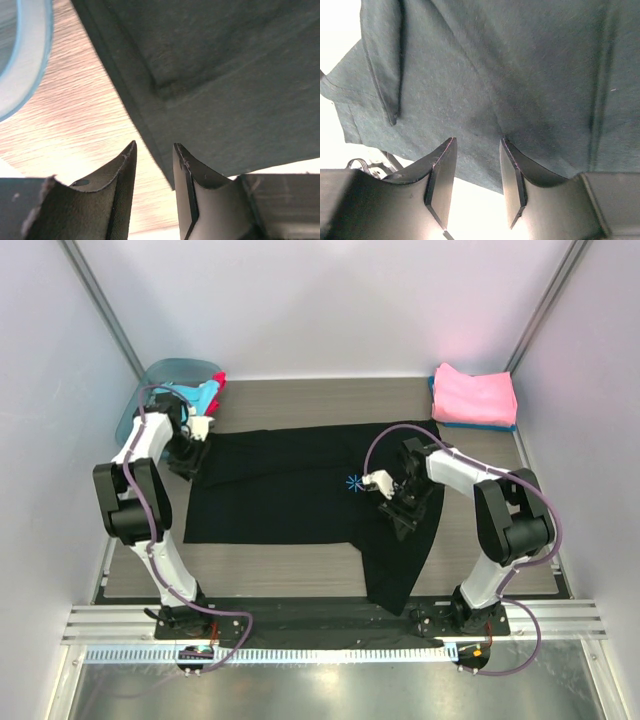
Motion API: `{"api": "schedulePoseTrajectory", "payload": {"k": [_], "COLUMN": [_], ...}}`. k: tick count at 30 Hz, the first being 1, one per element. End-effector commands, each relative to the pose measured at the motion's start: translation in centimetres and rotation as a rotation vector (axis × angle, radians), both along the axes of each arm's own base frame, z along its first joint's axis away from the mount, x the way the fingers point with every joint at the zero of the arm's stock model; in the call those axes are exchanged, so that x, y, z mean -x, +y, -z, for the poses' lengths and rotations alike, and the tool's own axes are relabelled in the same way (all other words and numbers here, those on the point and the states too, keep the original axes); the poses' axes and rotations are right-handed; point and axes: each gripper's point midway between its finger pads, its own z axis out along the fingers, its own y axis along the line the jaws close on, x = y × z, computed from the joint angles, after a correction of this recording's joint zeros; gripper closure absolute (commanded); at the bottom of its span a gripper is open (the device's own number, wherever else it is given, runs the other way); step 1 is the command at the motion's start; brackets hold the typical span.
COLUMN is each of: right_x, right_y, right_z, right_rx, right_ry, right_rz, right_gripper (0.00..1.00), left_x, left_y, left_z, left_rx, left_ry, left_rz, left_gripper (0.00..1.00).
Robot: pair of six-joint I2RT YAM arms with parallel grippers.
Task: Fold and stack the t-shirts
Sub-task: Fold the tshirt
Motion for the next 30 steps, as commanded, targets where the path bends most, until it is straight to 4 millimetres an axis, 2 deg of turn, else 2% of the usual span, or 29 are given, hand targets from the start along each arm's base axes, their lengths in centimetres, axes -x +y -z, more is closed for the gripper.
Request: {"api": "schedulePoseTrajectory", "payload": {"k": [1,16,25,28,30], "right_x": [-0.5,-1.1,-0.7,-0.6,-0.5], "right_y": [-0.3,-2.8,-3.1,-3.2,-3.4], "right_z": [0.3,3.5,4.8,5.0,5.2], "right_rx": [0.012,0.147,0.170,0.174,0.186], "right_ry": [-0.040,-0.095,-0.077,-0.070,-0.069], "right_rz": [-0.039,-0.030,-0.012,-0.008,-0.015], "right_gripper": [0.54,0.55,0.55,0.55,0.55], "left_x": [-0.3,-2.7,-2.1,-1.8,-1.8], "left_y": [-1.4,-2.8,-3.1,-3.0,-2.7], "left_z": [0.0,3.0,3.6,3.2,2.6], "left_rx": [0.075,0.105,0.094,0.088,0.069], "left_ry": [0.022,0.041,0.069,0.063,0.047], "left_rz": [-0.022,-0.030,-0.007,0.001,0.017], "left_gripper": [0.63,0.68,0.79,0.97,1.00]}}
